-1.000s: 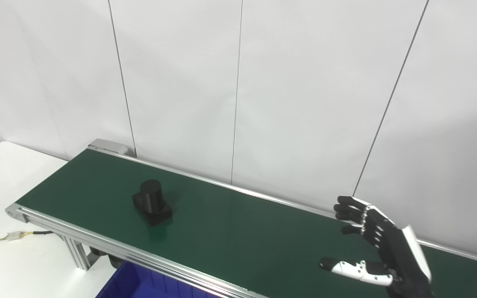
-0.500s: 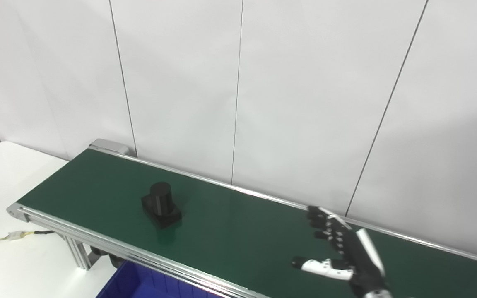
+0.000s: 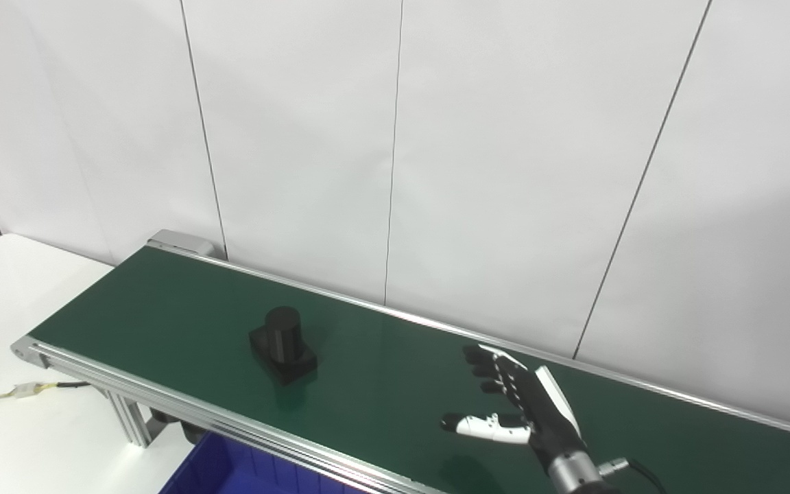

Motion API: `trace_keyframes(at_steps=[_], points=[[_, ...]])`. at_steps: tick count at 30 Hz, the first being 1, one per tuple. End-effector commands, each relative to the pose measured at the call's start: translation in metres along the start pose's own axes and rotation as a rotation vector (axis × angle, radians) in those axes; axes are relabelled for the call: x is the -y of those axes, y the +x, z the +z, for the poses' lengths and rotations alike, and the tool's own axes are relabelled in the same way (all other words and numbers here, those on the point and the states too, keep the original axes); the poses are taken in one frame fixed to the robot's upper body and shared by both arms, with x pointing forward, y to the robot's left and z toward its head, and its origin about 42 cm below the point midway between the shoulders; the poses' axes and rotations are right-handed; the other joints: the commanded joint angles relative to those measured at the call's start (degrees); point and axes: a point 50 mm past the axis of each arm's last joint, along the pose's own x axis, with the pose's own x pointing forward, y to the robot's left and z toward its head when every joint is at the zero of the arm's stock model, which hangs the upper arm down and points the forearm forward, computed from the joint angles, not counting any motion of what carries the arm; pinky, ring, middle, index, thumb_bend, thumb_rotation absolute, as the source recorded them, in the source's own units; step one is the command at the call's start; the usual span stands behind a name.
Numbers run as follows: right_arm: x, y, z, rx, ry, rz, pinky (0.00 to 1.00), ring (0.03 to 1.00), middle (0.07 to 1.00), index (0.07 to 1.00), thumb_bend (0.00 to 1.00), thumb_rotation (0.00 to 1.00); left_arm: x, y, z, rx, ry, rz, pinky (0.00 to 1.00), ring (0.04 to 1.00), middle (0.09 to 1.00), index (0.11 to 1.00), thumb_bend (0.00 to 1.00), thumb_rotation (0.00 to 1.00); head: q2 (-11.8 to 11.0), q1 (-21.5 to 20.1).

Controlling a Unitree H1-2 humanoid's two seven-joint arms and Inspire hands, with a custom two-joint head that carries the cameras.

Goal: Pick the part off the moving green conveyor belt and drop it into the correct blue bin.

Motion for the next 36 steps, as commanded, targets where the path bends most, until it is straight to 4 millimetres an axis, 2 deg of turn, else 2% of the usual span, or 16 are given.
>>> trace_keyframes(at_steps=[1,17,26,32,34,36], points=[[0.002,0.018,0.03,0.127,-0.023,-0.008,0.78,0.826,0.835,0.816,0.74,0.23,0.001,0.008,0.014,0.078,0.014,0.007,0.67,0.746,0.8,0.804,1.0,0.3,0.1,0.1],[-0.01,0.056,0.041,0.094,-0.038,0.02,0.78,0.83,0.832,0.832,0.77,0.31,0.008,0.007,0.014,0.078,0.02,0.008,0.69,0.769,0.813,0.809,1.0,0.3,0.5,0.7],[-0.017,0.069,0.046,0.078,-0.054,0.039,0.75,0.825,0.84,0.843,0.78,0.34,0.015,0.007,0.015,0.081,0.031,0.008,0.69,0.767,0.813,0.804,1.0,0.32,0.7,1.3],[-0.027,0.076,0.049,0.079,-0.049,0.047,0.76,0.829,0.839,0.841,0.78,0.31,0.019,0.006,0.018,0.093,0.035,0.0,0.67,0.755,0.815,0.804,1.0,0.31,1.1,0.8],[-0.03,0.079,0.05,0.069,-0.057,0.048,0.72,0.825,0.841,0.843,0.78,0.32,0.019,0.006,0.019,0.094,0.045,-0.004,0.67,0.753,0.809,0.799,1.0,0.33,1.1,1.0],[-0.032,0.08,0.051,0.063,-0.066,0.051,0.71,0.829,0.846,0.846,0.78,0.33,0.02,0.006,0.019,0.093,0.048,-0.002,0.67,0.751,0.806,0.797,1.0,0.33,1.2,1.1]])
